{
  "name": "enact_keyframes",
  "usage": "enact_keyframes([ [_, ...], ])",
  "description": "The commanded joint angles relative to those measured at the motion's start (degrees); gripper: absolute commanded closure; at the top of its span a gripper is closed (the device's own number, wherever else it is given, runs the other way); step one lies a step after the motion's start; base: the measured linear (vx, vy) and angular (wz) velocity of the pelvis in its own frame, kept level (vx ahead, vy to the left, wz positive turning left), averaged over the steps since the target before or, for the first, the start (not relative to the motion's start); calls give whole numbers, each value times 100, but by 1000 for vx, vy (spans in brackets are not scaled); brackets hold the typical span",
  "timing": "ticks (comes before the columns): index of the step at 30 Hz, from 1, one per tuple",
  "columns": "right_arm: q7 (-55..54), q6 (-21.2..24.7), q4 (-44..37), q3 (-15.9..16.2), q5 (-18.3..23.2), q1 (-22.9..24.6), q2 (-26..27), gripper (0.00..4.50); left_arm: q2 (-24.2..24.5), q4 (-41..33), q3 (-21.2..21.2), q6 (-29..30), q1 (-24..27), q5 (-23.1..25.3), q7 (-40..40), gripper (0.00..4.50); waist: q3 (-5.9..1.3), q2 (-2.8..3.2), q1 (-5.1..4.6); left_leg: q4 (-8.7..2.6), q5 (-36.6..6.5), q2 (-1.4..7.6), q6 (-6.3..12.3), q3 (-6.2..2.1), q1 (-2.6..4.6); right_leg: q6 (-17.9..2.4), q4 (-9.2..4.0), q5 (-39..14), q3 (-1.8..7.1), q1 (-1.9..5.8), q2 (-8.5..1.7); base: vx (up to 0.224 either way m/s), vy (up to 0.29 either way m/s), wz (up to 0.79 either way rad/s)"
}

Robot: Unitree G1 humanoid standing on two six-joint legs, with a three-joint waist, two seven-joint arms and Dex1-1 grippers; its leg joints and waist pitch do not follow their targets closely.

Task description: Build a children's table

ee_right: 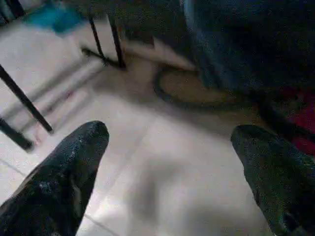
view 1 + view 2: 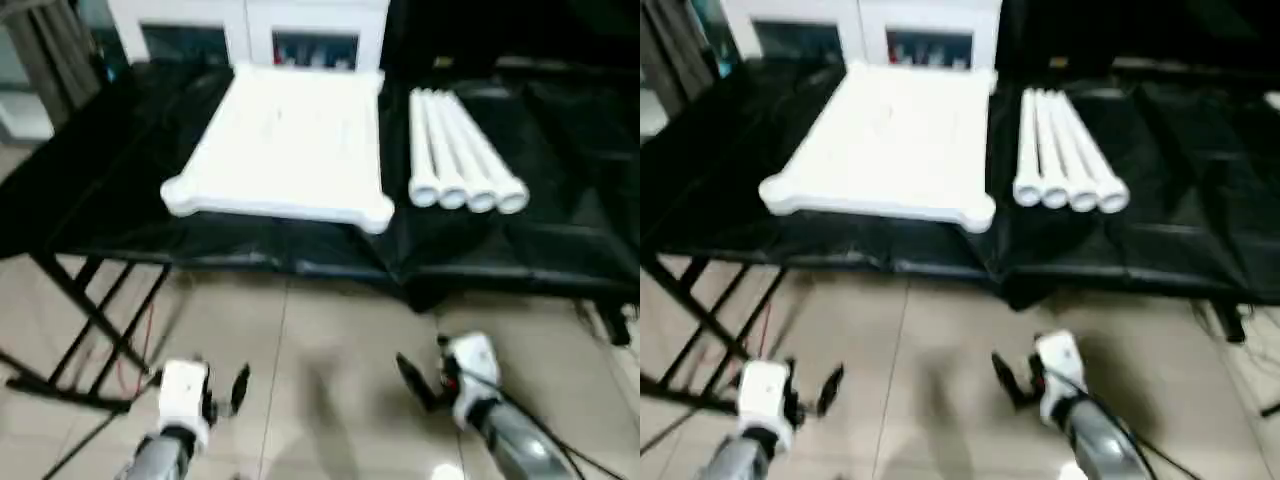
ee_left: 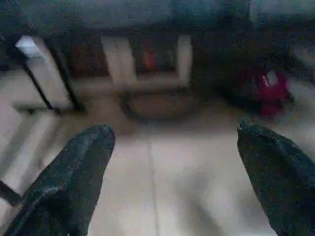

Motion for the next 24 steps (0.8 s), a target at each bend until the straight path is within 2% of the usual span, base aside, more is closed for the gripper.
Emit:
enact_keyframes([
  [1,-344,415,-1048,-367,359,-125,32,0,23,-1044,192,456,-124,121,321,2,-174,0,7,-566,-1145,235,304,-68,21,-954,-411,83,183,157,-201,0,0,0],
  [2,-466,488,-1234,-444,393,-155,70,0,45,-1262,216,589,-163,154,380,2,-152,1,-2,-587,-1190,213,236,-63,26,-880,-436,-192,188,139,-195,0,0,0],
  [3,-605,559,-1367,-529,487,-335,133,0,83,-1490,291,900,-318,16,422,2,-161,-36,-9,-569,-1161,196,219,-55,30,-830,-448,-306,191,127,-195,0,0,0],
  [4,-688,602,-1440,-579,548,-459,173,0,110,-1624,339,1102,-422,-87,439,2,-150,-12,-22,-578,-1128,163,142,-59,28,-751,-456,-577,194,107,-185,0,0,0],
  [5,-802,649,-1473,-662,549,-611,219,0,113,-1721,363,1206,-553,-65,475,2,-161,-177,-52,-543,-1019,142,120,-34,13,-630,-477,-685,204,101,-162,0,0,0],
  [6,-1003,939,-1424,-809,574,-970,251,0,135,-1784,329,1482,-867,-95,471,2,-193,-147,-31,-535,-822,141,86,-53,19,-612,-412,-540,208,115,-162,0,0,0],
  [7,-1105,1146,-1377,-888,580,-1164,253,0,146,-1785,286,1626,-1038,-102,452,2,-190,-105,-36,-521,-661,105,41,-51,33,-577,-411,-415,210,88,-139,0,0,0],
  [8,-1149,1421,-1359,-983,761,-1345,196,0,105,-1837,199,1712,-1208,-29,464,2,-218,-74,-28,-501,-562,98,8,-53,57,-579,-389,-273,208,86,-129,0,0,0],
  [9,-1183,1500,-1296,-986,798,-1556,201,0,110,-1747,122,1823,-1461,-16,421,2,-255,-13,-36,-455,-238,85,-50,-58,70,-612,-342,422,211,97,-97,0,0,0],
  [10,-1183,1500,-1296,-986,798,-1556,201,0,110,-1747,122,1823,-1461,-16,421,2,-283,-23,-15,-427,30,64,-89,-60,70,-642,-296,1014,198,113,-64,0,0,0],
  [11,-1200,1510,-1268,-977,810,-1677,212,0,112,-1689,78,1879,-1616,3,397,2,-302,-44,-8,-398,273,43,-71,-55,37,-678,-252,1544,196,154,-55,0,0,0],
  [12,-1307,1656,-1191,-956,716,-1863,230,0,118,-1578,7,1964,-1891,27,338,2,-320,-3,-2,-387,330,33,-63,-55,40,-697,-232,1738,194,165,-51,0,0,0],
  [13,-1453,1842,-1196,-963,626,-2018,245,0,103,-1508,-60,2108,-2147,95,339,2,-321,-24,-18,-403,88,16,-96,-46,65,-735,-246,1583,179,184,-31,0,0,0],
  [14,-1557,2050,-1207,-951,655,-2145,308,0,53,-1392,-26,2218,-2335,58,396,2,-319,105,-7,-438,-192,26,-169,-66,86,-762,-246,1285,162,201,-47,0,0,0],
  [15,-1557,2050,-1207,-951,655,-2145,308,0,53,-1392,-26,2218,-2335,58,396,2,-295,59,-56,-489,-871,23,-216,-38,153,-831,-316,542,133,215,-12,0,0,0],
  [16,-1611,2181,-1215,-952,696,-2224,342,0,6,-1318,-4,2293,-2449,34,449,2,-274,48,-70,-543,-1377,28,-112,-21,170,-924,-378,-126,102,291,-1,0,0,0],
  [17,-1722,2282,-1247,-893,589,-2264,378,0,27,-1331,9,2359,-2446,59,493,2,-245,22,-91,-550,-1649,-17,38,22,166,-968,-477,-727,100,355,8,0,0,0],
  [18,-1722,2282,-1247,-893,589,-2264,378,0,27,-1331,9,2359,-2446,59,493,2,-230,40,-82,-563,-1775,-30,96,39,194,-979,-528,-1079,97,371,2,0,0,0],
  [19,-1837,2437,-1277,-820,447,-2294,397,0,40,-1373,29,2413,-2415,34,510,2,-224,23,-101,-570,-1891,-33,200,65,248,-1000,-616,-1588,104,401,-17,0,0,0],
  [20,-1850,2543,-1302,-755,453,-2314,454,0,55,-1426,69,2527,-2401,32,563,2,-234,-16,-79,-568,-1603,-57,278,67,182,-952,-644,-1794,116,496,-27,0,0,0],
  [21,-1852,2595,-1320,-671,423,-2314,502,0,61,-1476,115,2576,-2391,4,593,2,-275,-49,-80,-556,-1410,-65,327,83,204,-939,-659,-1668,137,525,-28,68,-13,-1],
  [22,-1849,2587,-1318,-659,415,-2313,505,0,61,-1476,120,2577,-2392,-2,593,2,-328,-11,-68,-547,-920,-83,433,65,168,-948,-594,-1016,147,599,-1,83,-20,3],
  [23,-1821,2515,-1296,-558,351,-2305,537,0,62,-1476,160,2587,-2400,-49,590,2,-390,-7,-80,-511,-459,-104,554,45,173,-972,-489,-158,129,655,74,83,-20,3],
  [24,-1807,2440,-1253,-435,299,-2296,571,0,63,-1383,231,2539,-2430,-110,586,2,-414,3,-76,-492,-250,-125,637,33,190,-987,-436,311,119,663,115,92,-11,5],
])
